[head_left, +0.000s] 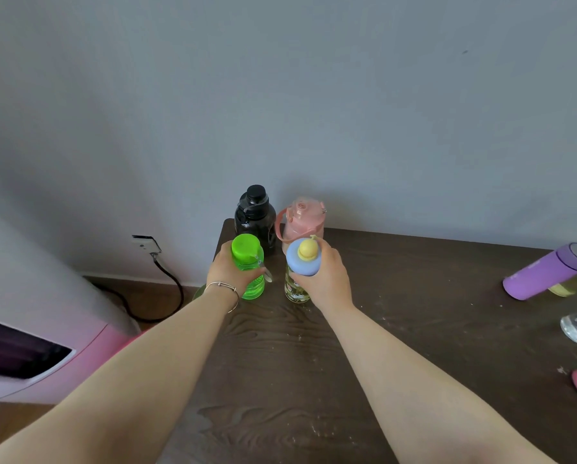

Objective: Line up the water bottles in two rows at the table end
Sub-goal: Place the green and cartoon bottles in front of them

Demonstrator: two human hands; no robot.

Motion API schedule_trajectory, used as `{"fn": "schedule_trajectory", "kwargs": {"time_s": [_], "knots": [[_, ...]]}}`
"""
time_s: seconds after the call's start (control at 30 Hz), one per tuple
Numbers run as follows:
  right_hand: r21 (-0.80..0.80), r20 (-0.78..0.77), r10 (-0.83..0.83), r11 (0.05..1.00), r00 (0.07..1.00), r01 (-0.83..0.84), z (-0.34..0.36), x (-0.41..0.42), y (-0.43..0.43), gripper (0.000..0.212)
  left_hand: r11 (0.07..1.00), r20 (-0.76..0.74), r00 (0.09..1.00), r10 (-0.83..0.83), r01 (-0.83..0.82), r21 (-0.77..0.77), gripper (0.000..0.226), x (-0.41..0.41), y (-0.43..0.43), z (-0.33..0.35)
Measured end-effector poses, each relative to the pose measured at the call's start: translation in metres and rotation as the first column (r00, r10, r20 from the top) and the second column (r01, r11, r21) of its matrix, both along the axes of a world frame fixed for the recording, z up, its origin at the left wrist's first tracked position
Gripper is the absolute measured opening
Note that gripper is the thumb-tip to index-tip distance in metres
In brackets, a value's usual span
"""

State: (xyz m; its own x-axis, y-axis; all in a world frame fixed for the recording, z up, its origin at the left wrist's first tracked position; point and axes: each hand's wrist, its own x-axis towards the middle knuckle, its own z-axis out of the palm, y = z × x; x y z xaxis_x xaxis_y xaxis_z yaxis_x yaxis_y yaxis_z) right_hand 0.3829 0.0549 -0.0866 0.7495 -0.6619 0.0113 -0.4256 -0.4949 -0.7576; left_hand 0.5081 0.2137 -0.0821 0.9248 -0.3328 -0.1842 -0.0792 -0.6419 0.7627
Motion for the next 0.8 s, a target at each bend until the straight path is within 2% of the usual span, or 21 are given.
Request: {"fn": "schedule_trajectory", "kwargs": {"time_s": [0.47, 0.67, 0.8], "knots": [[-0.032, -0.01, 0.067, 0.997, 0.998, -0.067, -0.001, -0.001, -0.005, 0.089, 0.998, -0.018, 0.998, -0.061, 0.061, -0.005, 0.084, 0.009, -0.005, -0.002], [-0.225, -0.15, 0.115, 0.963, 0.982, -0.148, 0.006, 0.0, -0.006, 0.09, 0.995, -0.002, 0.995, -0.098, 0.098, 0.027, 0.094, 0.013, -0.005, 0.005], [-0.369, -0.265, 0.133, 0.901, 0.955, -0.228, 0.014, -0.007, -0.012, 0.092, 0.98, 0.084, 0.98, -0.18, 0.171, 0.102, 0.106, 0.013, 0.0, 0.011]]}}
